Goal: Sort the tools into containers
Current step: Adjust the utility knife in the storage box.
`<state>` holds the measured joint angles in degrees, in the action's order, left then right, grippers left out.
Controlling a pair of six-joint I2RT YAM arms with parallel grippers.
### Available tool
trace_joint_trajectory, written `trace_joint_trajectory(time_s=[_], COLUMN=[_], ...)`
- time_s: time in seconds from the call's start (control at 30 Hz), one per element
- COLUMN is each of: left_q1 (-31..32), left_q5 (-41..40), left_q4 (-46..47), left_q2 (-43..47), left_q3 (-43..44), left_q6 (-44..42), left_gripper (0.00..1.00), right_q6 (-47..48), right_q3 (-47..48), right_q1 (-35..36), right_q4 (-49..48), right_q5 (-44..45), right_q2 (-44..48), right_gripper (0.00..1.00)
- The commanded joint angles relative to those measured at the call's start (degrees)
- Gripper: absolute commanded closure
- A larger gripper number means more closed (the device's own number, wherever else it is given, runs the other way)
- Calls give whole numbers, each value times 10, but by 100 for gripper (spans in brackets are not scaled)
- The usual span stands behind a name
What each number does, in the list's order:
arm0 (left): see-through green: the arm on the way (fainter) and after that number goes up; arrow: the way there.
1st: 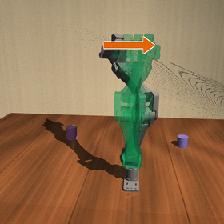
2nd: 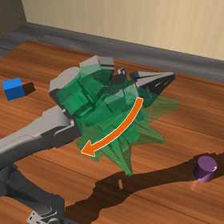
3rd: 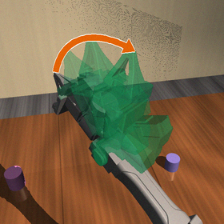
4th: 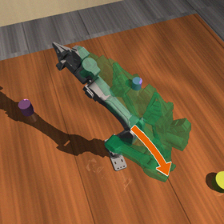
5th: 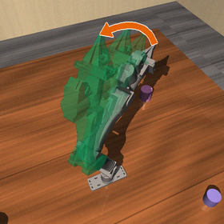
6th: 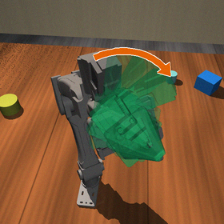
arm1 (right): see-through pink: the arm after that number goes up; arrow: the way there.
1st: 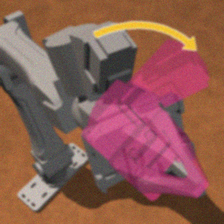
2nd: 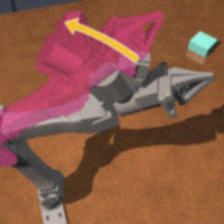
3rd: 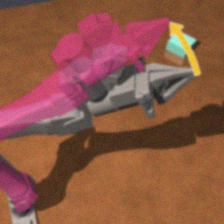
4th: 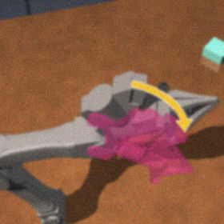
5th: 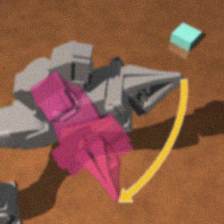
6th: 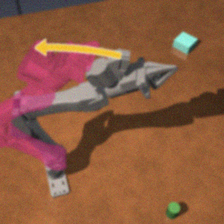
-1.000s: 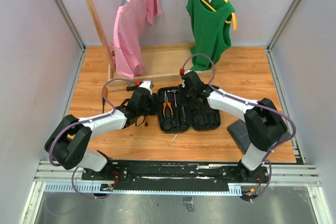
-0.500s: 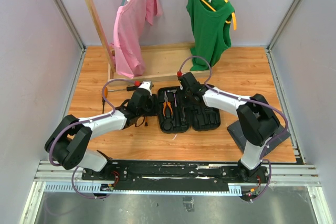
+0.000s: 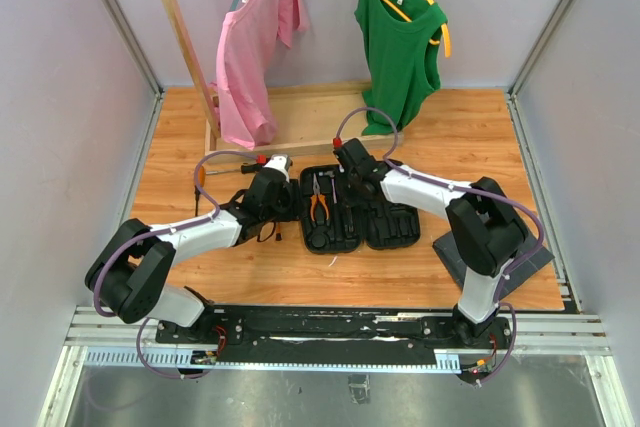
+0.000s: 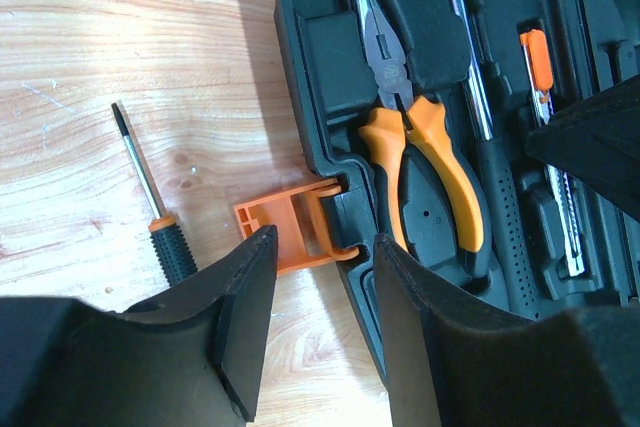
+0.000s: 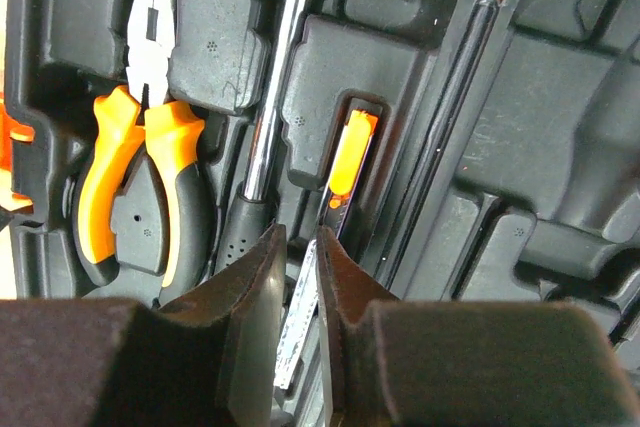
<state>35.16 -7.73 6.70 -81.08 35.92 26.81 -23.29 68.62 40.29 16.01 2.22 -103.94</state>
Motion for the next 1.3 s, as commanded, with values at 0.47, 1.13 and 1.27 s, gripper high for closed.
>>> trace_joint_trajectory(time_s=[0.47,1.13,1.27], left_q1=[-1,-1,-1], left_q5=[0,1,1], left_q4=[8,9,9], left_q2=[1,-4,-6], left_q3=[-2,1,2], left_q6=[-2,-3,-3], left_gripper=[53,53,53], right_q6=[10,10,13], right_q3=[-25,6,8], right_q1=[15,16,20], right_q4=[-19,33,54], right_q5=[20,28,37], right_q2=[42,-15,-25], right_gripper=[80,82,83])
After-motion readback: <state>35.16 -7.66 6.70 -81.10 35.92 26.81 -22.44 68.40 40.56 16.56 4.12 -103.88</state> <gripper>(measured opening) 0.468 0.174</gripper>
